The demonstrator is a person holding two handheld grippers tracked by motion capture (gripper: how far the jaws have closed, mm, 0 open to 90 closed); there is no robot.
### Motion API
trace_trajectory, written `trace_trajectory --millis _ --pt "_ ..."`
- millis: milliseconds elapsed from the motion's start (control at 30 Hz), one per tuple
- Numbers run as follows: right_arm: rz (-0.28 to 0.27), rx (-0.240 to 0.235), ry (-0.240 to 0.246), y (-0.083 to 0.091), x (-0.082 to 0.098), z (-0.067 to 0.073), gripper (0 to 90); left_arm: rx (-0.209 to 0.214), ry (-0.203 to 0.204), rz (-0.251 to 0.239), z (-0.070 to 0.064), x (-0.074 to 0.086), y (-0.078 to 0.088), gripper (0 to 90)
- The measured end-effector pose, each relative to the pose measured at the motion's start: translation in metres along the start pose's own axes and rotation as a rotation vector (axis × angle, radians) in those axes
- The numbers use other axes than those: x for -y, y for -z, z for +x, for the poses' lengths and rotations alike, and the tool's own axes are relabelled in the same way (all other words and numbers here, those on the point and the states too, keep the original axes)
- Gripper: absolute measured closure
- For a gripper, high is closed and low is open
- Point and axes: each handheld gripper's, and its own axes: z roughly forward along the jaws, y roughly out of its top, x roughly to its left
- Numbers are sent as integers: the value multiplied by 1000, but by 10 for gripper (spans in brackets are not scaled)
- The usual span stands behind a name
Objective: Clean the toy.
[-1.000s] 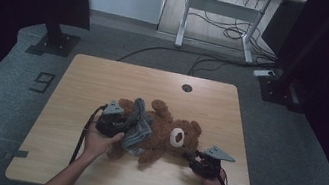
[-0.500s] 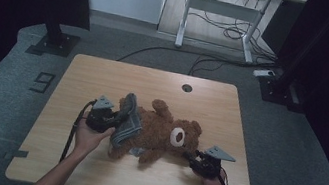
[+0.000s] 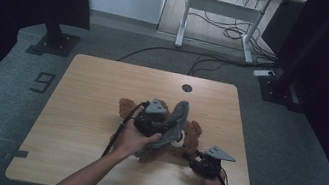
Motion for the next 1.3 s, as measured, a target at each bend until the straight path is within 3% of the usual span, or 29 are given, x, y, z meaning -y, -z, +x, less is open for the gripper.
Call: trace_trajectory --millis 133,233,433,633,800,967,1100,1300 --pt "0 -2 -3 0 0 0 610 23 -33 25 -20 -7 -24 761" --pt "1 -4 -6 0 0 0 609 10 -71 53 -29 -10 -37 761" --pt "2 0 -2 0 0 0 610 13 -40 92 -22 3 -53 760" --pt "5 2 11 0 0 1 609 13 0 55 -6 11 -37 760" --pt "5 2 9 0 0 1 609 -62 11 57 12 18 -21 759" --pt "6 0 6 0 0 1 610 -78 78 37 40 39 -1 759" --pt "8 -2 6 0 0 1 610 -125 54 6 48 45 23 756" --pt "9 -1 10 0 0 1 609 -121 94 -15 62 61 44 754"
